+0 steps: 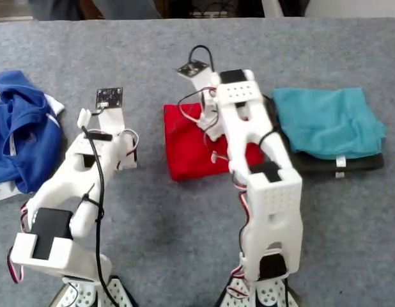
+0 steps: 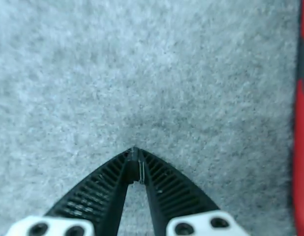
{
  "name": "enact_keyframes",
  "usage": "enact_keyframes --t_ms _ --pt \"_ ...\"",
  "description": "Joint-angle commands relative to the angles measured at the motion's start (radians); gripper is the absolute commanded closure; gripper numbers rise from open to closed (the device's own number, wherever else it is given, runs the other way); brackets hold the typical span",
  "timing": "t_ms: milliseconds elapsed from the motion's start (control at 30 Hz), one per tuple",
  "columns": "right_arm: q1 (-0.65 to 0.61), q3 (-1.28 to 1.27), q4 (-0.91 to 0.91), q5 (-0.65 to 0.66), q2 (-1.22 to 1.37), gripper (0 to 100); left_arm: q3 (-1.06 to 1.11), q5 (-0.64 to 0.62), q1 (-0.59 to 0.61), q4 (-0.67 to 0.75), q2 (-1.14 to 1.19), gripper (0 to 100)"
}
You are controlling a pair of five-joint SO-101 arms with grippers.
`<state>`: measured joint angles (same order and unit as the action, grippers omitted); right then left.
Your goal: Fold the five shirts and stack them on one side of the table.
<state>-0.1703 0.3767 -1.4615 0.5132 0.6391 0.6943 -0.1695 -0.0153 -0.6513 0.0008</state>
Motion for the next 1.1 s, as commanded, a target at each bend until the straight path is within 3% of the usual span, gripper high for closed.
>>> enact_keyframes --t_ms 0,233,367,600,733,900,1067 --pt "0.061 0.056 -0.08 -0.002 -0.03 98.4 0.001 0.0 -0.002 0.021 -0.041 97" --pt "0.129 0.045 -0.229 0.041 -0.145 98.4 0.001 0.0 -0.002 0.021 -0.041 97" --pt "0.235 0.031 -0.275 0.086 -0.191 98.4 0.001 0.0 -0.001 0.021 -0.041 97" --pt "0.376 -0.246 -0.27 0.267 -0.334 98.4 0.002 0.0 -0.001 0.021 -0.041 97" --pt "0.417 -0.374 -0.21 0.285 -0.509 98.4 0.002 0.0 -0.001 0.021 -0.041 97" --pt "0.396 -0.369 -0.19 0.284 -0.736 98.4 -0.036 0.046 0.008 0.015 -0.04 97" --pt "0.236 -0.438 -0.037 0.101 -0.785 98.4 -0.305 0.107 -0.002 -0.224 -0.043 97"
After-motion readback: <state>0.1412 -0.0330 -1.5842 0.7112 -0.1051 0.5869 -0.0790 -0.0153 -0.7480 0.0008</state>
